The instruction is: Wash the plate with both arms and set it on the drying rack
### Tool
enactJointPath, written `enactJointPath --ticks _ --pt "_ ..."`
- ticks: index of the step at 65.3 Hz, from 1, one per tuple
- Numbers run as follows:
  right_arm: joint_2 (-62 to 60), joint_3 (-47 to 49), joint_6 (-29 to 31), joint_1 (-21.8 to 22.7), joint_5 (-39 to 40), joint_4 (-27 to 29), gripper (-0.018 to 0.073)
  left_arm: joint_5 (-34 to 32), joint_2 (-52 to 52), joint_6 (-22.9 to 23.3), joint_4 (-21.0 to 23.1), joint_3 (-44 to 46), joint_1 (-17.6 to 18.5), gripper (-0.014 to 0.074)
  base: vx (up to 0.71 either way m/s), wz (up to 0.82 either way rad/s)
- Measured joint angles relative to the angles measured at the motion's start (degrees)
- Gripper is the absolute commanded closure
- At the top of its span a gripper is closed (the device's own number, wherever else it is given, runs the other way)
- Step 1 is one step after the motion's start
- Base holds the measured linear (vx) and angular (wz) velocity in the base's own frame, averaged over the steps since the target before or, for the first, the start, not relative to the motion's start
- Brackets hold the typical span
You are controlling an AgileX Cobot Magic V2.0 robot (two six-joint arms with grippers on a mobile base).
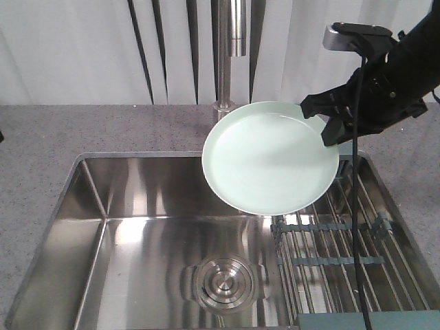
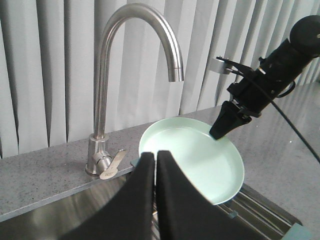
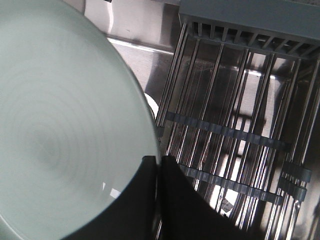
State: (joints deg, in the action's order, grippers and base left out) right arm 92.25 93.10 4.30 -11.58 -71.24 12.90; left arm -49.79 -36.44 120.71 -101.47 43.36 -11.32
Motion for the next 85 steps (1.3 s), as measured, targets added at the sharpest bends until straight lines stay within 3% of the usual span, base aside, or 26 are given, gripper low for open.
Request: enactJointPath --ticks 12,26,33,42,50,56,67,85 --pt "-7.89 -6.44 0.86 -0.37 -0.53 4.68 0.0564 -0.04 0.00 0.00 0.00 0.00 0.00 0.0603 0.00 0.00" --pt "-8.92 -11.25 1.91 -7.00 -0.27 9.56 0.0564 -0.11 0.00 0.00 0.00 0.00 0.00 0.0603 0.00 0.00" --pt "-7.26 -11.33 1.84 -10.39 5.40 11.58 0.0564 -0.12 0.00 0.00 0.00 0.00 0.00 0.0603 0.00 0.00" --pt "-3.85 -11.33 1.38 -11.07 15.19 11.59 0.0564 -0.24 0.00 0.00 0.00 0.00 0.00 0.0603 0.00 0.00" --pt "-2.79 -11.33 -0.17 -11.07 21.45 7.19 0.0564 -0.29 0.00 0.00 0.00 0.00 0.00 0.0603 0.00 0.00" --pt "-3.57 -10.58 -3.66 -11.07 21.37 -0.61 0.0564 -0.28 0.00 0.00 0.00 0.00 0.00 0.0603 0.00 0.00" --pt "-7.45 -8.50 -8.64 -11.07 16.58 -15.86 0.0564 -0.28 0.00 0.00 0.00 0.00 0.00 0.0603 0.00 0.00" --pt "-13.90 -7.74 -10.07 -11.07 7.43 -30.21 0.0564 -0.28 0.00 0.00 0.00 0.00 0.00 0.0603 0.00 0.00"
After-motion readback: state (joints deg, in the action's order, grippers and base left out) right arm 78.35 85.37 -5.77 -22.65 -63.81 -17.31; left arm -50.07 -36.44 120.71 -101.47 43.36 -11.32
